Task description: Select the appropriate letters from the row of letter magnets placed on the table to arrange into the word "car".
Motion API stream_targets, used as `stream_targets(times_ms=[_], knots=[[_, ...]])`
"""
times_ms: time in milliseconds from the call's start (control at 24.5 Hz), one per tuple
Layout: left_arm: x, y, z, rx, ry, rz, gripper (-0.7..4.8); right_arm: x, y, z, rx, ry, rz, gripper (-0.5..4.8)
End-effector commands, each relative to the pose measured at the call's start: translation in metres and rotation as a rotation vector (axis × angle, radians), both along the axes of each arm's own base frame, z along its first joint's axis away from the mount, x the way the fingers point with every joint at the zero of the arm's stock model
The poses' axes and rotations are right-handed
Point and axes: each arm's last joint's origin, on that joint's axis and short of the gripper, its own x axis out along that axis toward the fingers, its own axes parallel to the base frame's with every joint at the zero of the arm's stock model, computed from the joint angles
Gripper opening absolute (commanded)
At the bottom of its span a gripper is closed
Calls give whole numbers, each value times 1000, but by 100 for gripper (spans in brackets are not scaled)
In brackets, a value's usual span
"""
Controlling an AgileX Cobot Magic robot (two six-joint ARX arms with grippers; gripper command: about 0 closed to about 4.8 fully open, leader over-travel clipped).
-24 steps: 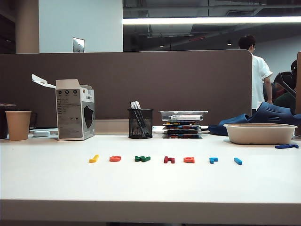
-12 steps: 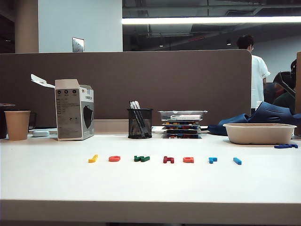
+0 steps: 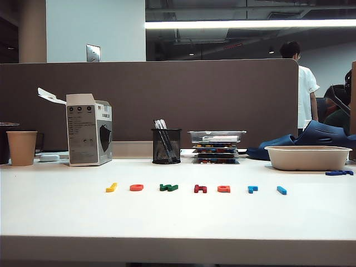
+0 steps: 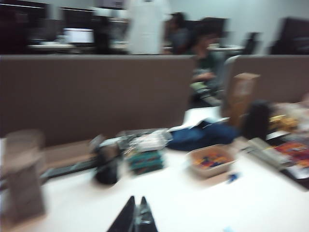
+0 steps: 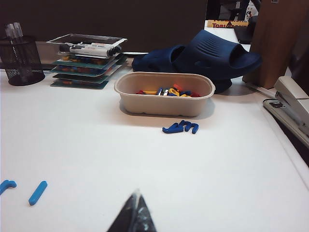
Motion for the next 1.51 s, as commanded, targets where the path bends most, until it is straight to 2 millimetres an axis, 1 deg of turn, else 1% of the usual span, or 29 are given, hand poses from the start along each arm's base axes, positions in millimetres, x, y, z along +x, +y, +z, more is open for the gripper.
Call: stream_targets(times_ms=[41,204,245,286,327,367,408,449,572,612,776,817,857,939,1021,1143,1184,1225,1307,1388,1511], knots=[[11,-5,31,-10,153,-215,-6,0,0,-1,-3,-4,-1,-6],[27,-13,59,-68,317,-348,-6,0,0,-1,-3,-3,-1,-6],[34,-22,69,-96,395,-422,-6,0,0,-1,-3,-3,-1,-6],[38,-26,71,-101,430,-453,-6,0,0,-1,-3,-3,-1,-6],[45,-39,74,-98,513,-476,-6,0,0,-1,-3,-2,-4,-6],[48,-45,74,-83,542,-468,-6,0,0,-1,-3,1,-7,-6],[52,-61,70,-44,633,-409,-6,0,0,-2,-2,5,-7,-6],[53,-78,64,-22,733,-354,-6,0,0,-3,-1,14,-7,-6],[47,-104,54,-15,866,-270,-6,0,0,-4,2,30,-5,-6],[45,-110,52,-22,886,-244,-6,0,0,-4,3,30,-3,-6],[34,-138,46,-59,931,-141,-6,0,0,-4,2,27,-3,-6],[26,-150,43,-75,928,-71,-6,0,0,-4,21,28,-3,-6],[20,-158,41,-86,908,-28,-5,0,0,-4,46,30,-2,-6],[13,-169,38,-90,896,-2,-5,0,0,-4,48,30,-7,-6],[5,-183,32,-61,902,-4,-6,0,0,-4,48,29,-9,-6],[-2,-198,22,-5,898,27,-6,0,0,-4,49,30,-4,-6],[-4,-202,18,12,902,40,-6,0,0,-4,49,29,-3,-6],[-5,-211,10,64,910,61,-6,0,0,-4,48,29,-8,-6],[-3,-223,0,81,940,88,-6,0,0,-4,49,31,-6,-6],[-2,-229,-6,107,939,115,-6,0,0,-4,64,31,-7,-6],[0,-226,-9,144,853,225,-6,0,0,-4,77,31,-8,-6]])
